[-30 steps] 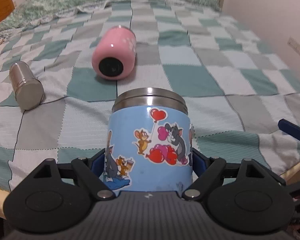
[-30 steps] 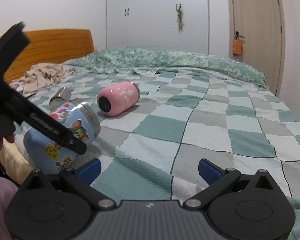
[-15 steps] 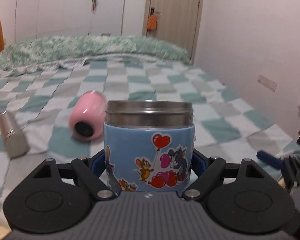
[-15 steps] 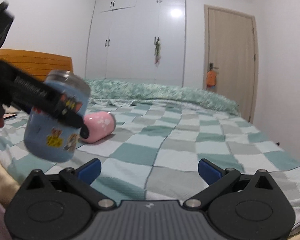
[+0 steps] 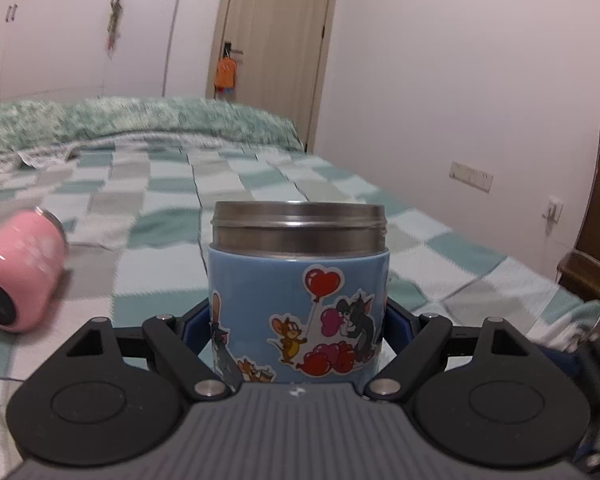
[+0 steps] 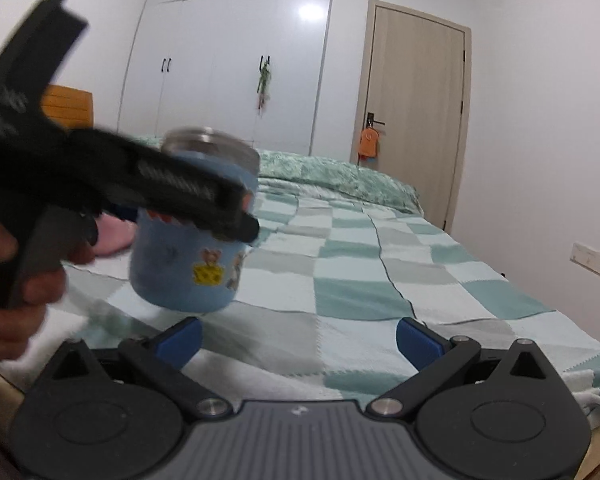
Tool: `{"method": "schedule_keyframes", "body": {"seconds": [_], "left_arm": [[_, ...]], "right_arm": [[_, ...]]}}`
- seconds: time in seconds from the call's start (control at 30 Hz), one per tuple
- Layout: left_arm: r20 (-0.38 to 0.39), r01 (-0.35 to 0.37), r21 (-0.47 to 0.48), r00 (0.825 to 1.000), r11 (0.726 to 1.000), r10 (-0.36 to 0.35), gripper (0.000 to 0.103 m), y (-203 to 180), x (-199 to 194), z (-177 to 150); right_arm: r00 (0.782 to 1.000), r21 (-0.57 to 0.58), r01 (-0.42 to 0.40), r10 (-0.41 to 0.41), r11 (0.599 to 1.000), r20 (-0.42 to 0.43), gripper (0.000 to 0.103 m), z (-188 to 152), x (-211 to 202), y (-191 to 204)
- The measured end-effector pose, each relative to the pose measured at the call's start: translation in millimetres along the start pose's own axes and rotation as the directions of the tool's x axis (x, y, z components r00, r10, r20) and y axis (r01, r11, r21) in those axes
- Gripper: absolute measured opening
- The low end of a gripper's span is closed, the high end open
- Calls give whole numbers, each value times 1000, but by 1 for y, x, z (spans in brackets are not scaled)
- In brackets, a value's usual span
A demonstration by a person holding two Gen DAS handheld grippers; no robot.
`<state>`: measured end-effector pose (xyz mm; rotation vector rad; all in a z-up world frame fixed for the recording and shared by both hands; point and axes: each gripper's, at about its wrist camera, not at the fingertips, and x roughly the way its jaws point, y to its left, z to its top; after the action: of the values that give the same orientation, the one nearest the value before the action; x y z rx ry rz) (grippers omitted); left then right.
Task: Flip cup upright
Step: 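Lower the upright blue cup onto the quilt and open the left tool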
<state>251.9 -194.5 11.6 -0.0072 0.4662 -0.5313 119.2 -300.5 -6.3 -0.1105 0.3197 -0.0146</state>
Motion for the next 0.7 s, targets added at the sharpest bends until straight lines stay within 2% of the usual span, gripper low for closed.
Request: {"method": "schedule_keyframes", "body": {"seconds": [0.07,0.13,0.27,0.43,0.47,0.53,0.57,0.7], "left_arm": [[-39,7,-18,999,1000,-7,85,6,9,-9],[-7,23,-26,1000,999,-23,85,9,1,-14],[-10,33,-4,999,999,-33,85,10,-12,-23],[-6,13,30,1000,999,-13,85,2,-18,-26],[-10,6,33,1000,999,-6,86,1,-19,-25],[-6,-19,41,1000,999,19,95,-1,-26,-22],[8,-34,46,999,998,33,103,-1,-33,-20],[76,-60,49,996,997,56,103,7,-76,-11]], "right_arm": [[1000,-2,3,-3,1000,-5,103,-2,1,-3],[1000,-5,2,-2,1000,-2,103,-3,0,-4],[1000,-9,-4,4,1000,2,103,-4,0,-4],[1000,-16,-17,17,1000,13,103,-2,-3,1],[1000,-20,-19,19,1000,15,103,-2,-3,2],[1000,-25,-22,22,999,22,103,0,-5,4],[999,-25,-24,24,999,26,103,1,-7,5],[997,-28,-41,43,999,56,103,8,-21,10]]}}
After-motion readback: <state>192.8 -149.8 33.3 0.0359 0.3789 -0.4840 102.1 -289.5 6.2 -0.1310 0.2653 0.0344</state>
